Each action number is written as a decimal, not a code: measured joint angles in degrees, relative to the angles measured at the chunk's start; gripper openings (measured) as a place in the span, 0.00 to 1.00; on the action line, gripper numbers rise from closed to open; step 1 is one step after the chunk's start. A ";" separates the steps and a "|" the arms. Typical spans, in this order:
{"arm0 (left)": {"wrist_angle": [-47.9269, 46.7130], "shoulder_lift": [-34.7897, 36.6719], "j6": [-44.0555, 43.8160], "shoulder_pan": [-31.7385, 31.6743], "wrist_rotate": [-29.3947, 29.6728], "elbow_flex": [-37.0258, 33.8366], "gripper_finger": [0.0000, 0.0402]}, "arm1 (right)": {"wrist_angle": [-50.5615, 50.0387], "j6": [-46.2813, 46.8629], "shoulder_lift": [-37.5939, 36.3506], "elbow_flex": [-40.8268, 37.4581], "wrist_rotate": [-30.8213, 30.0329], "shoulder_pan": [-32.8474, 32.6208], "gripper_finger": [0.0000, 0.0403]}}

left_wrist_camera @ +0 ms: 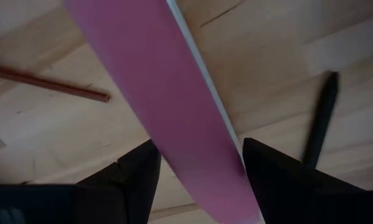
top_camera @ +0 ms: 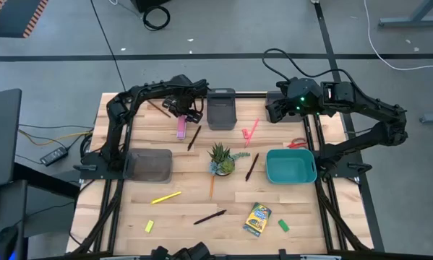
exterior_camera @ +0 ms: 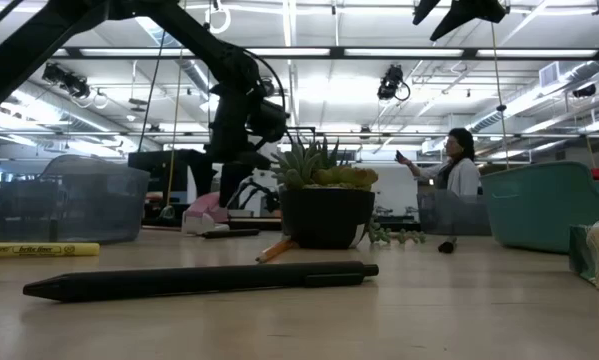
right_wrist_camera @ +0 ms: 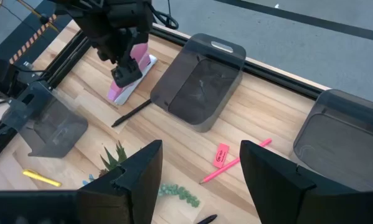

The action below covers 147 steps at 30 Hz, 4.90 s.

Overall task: Sort crayons/erasers/pens/pencils in bins
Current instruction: Put the pink stapler into the bottom black bin, then put the yellow pen into the left black bin

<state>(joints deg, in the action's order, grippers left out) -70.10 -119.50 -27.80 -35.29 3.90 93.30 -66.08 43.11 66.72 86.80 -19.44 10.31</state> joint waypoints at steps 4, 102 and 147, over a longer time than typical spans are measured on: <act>-0.26 -1.40 0.00 0.25 -0.92 0.00 0.58 | -0.01 0.00 0.00 0.00 0.04 0.00 0.55; -4.44 50.87 43.65 31.12 -3.34 -38.88 0.39 | -0.42 -3.61 -0.02 0.00 -2.18 0.04 0.55; -11.39 50.54 34.09 31.12 2.45 -35.41 0.51 | 0.00 -2.62 -0.02 0.00 -1.51 0.04 0.55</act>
<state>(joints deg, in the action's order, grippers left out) -81.49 -68.96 6.29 -4.16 6.35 57.88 -66.08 40.49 66.70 86.80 -20.95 10.35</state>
